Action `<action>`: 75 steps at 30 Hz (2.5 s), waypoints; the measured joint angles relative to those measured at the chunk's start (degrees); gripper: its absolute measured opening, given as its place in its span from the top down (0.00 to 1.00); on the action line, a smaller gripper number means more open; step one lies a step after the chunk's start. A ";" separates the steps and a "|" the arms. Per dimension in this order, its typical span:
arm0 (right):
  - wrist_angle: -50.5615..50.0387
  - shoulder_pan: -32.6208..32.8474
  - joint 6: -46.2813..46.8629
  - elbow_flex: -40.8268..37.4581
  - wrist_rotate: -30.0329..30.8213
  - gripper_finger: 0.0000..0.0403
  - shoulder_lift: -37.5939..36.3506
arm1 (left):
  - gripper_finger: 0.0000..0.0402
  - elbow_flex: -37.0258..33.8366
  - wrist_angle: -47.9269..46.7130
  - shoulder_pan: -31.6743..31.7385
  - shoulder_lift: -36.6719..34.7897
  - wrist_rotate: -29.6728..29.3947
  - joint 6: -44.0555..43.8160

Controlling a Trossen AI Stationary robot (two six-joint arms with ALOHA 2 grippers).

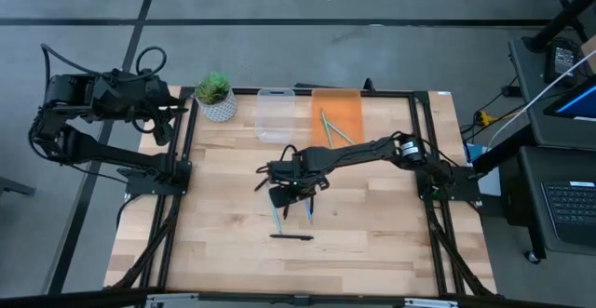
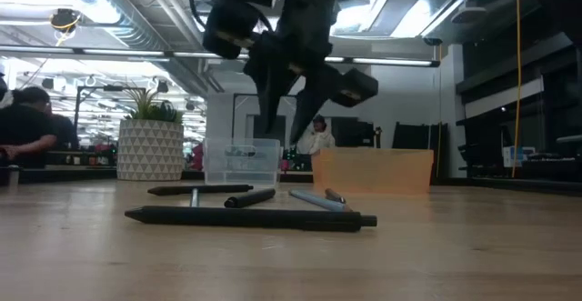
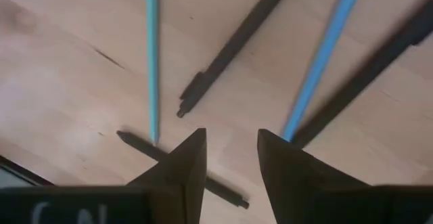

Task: Sort pens & pencils
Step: Put the light blue pencil into the orange bin

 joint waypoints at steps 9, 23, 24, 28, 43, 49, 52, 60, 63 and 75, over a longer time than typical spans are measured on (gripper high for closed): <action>-2.48 -0.63 1.17 0.00 3.01 0.67 -0.07 | 0.79 0.00 0.00 0.02 -0.02 0.00 1.05; -3.70 -1.14 2.65 -1.19 6.52 0.67 -0.07 | 0.79 0.00 0.00 0.02 -0.02 -0.02 1.05; -3.10 -1.14 2.65 -1.82 6.48 0.67 -0.01 | 0.79 0.00 0.00 0.02 -0.02 0.00 1.05; -1.79 -1.14 2.67 -3.16 6.12 0.67 0.02 | 0.79 0.00 0.00 0.00 -0.02 -0.03 1.05; -1.50 -2.39 0.95 -3.51 6.43 0.67 0.44 | 0.79 0.00 0.00 0.01 -0.02 -0.03 1.03; -0.98 -2.40 -0.17 -3.52 5.77 0.67 2.54 | 0.79 0.00 0.00 0.02 -0.02 -0.03 1.03; -1.00 -2.40 -0.39 -3.52 4.60 0.67 3.44 | 0.79 0.00 0.00 0.02 -0.01 -0.03 1.03; -1.42 -2.66 -0.86 -3.52 4.90 0.67 3.60 | 0.79 0.00 0.00 0.01 -0.02 -0.03 1.03; -1.36 -2.75 -1.00 -3.52 4.90 0.67 3.97 | 0.79 0.00 0.00 0.01 -0.02 -0.03 1.03; -1.27 -3.02 -1.52 -3.52 4.92 0.67 4.78 | 0.79 0.00 0.00 0.02 -0.01 -0.03 1.03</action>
